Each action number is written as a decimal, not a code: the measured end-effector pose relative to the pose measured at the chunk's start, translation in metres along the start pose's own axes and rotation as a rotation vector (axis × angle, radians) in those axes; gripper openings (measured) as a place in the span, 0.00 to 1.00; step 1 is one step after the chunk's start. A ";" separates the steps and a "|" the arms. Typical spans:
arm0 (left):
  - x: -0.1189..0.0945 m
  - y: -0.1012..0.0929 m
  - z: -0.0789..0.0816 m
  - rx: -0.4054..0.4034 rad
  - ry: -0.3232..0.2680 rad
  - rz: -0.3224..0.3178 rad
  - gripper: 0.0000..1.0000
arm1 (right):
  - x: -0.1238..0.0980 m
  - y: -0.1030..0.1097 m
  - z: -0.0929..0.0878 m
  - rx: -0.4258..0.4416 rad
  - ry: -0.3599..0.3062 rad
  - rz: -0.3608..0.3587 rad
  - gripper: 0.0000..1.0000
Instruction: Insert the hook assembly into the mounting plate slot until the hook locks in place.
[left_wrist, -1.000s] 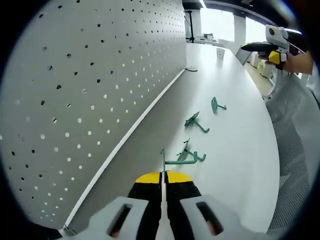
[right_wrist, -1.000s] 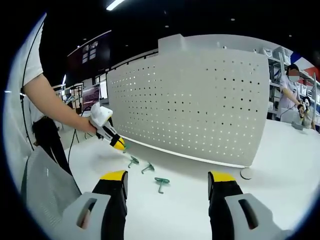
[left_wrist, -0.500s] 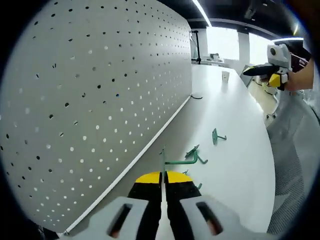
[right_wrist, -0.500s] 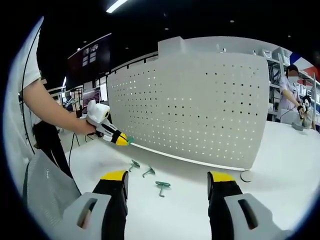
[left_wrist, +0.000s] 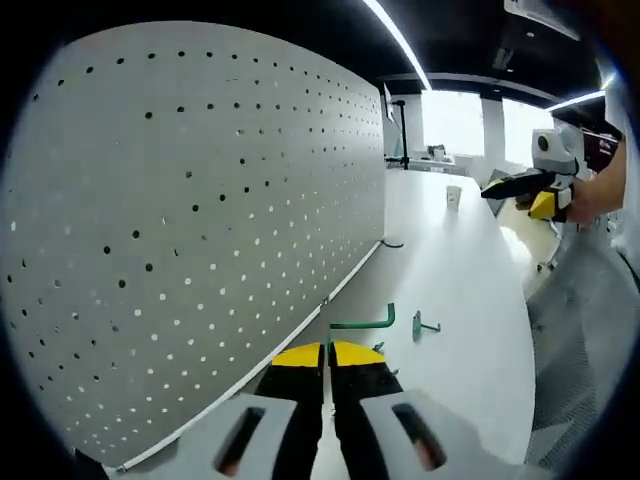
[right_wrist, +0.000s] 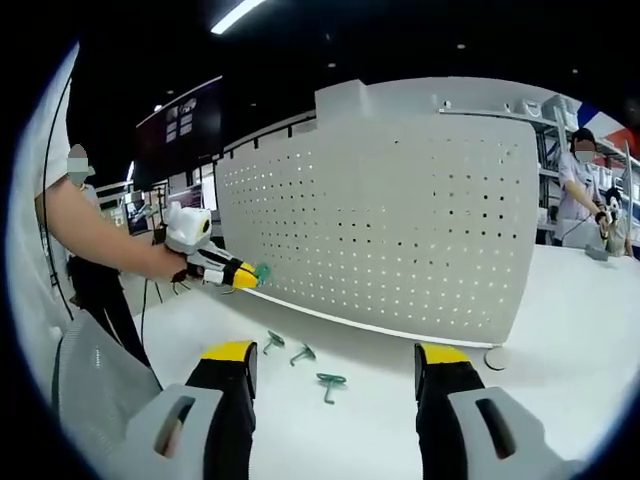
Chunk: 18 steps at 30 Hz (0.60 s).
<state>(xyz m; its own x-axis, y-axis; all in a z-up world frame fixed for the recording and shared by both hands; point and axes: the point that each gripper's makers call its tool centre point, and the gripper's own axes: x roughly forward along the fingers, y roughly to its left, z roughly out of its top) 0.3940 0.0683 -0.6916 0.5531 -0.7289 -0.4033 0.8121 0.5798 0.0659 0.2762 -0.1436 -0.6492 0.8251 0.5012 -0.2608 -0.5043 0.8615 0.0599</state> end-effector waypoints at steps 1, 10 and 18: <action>-0.001 -0.002 0.004 -0.014 -0.017 0.002 0.01 | 0.000 0.000 0.000 0.000 -0.001 0.000 0.62; -0.013 -0.017 0.041 -0.072 -0.168 -0.003 0.01 | 0.000 0.005 0.004 -0.003 -0.011 0.009 0.62; -0.028 -0.029 0.082 -0.080 -0.298 0.013 0.01 | 0.000 0.008 0.006 -0.002 -0.018 0.014 0.62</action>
<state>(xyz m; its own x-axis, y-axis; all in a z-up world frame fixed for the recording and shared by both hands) 0.3699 0.0420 -0.6068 0.6028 -0.7893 -0.1171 0.7942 0.6076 -0.0075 0.2733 -0.1364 -0.6430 0.8226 0.5145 -0.2423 -0.5162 0.8543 0.0614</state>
